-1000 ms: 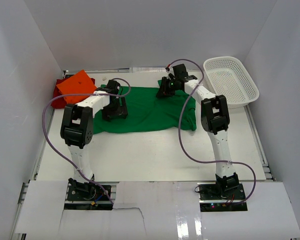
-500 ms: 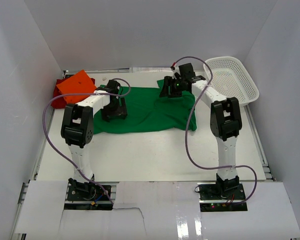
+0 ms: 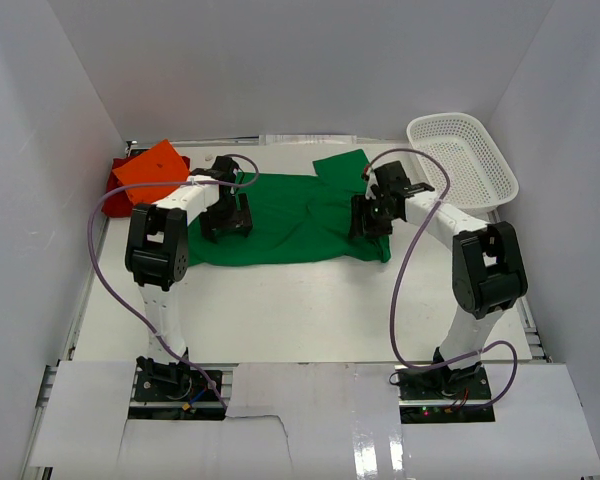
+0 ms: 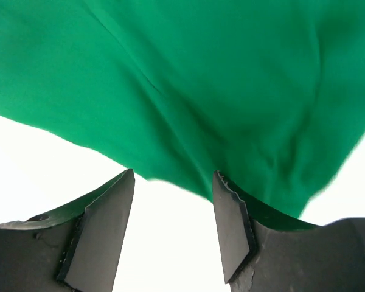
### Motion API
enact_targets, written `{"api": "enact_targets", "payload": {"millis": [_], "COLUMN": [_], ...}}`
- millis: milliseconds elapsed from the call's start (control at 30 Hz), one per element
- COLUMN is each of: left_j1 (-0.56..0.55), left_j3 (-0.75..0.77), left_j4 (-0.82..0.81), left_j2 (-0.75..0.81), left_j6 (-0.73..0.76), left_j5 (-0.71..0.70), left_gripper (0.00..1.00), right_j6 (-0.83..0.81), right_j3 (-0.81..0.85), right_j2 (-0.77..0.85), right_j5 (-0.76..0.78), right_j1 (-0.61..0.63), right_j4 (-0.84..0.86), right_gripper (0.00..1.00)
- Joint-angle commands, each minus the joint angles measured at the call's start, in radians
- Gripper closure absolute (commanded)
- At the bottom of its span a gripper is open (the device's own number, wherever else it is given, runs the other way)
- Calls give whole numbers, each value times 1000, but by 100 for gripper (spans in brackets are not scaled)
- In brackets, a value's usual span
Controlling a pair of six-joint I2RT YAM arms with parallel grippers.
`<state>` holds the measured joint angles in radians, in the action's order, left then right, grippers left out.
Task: Fold and stack the t-shirts
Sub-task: Fold the flattened tshirt in 1/3 of the way
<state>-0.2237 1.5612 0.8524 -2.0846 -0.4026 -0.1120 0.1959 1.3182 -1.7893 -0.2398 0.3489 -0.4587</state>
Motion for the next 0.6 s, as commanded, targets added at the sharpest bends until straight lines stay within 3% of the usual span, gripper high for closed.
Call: {"api": "enact_targets", "payload": {"millis": [0, 233, 567], "left_j1": [12, 12, 18], "left_j3": [-1, -9, -32], "left_j4": [7, 7, 4], "left_j2": [-35, -37, -48], "left_j6": [-5, -7, -1], "left_j5": [-46, -63, -140], "left_gripper": [2, 2, 2], "right_j6": [-19, -19, -18], "right_j3": [-74, -131, -174], "right_j2": [51, 79, -57], "right_j5": [120, 301, 427], "right_j1": [7, 21, 6], "right_j4": [-52, -77, -118], "right_gripper": [40, 39, 40]}}
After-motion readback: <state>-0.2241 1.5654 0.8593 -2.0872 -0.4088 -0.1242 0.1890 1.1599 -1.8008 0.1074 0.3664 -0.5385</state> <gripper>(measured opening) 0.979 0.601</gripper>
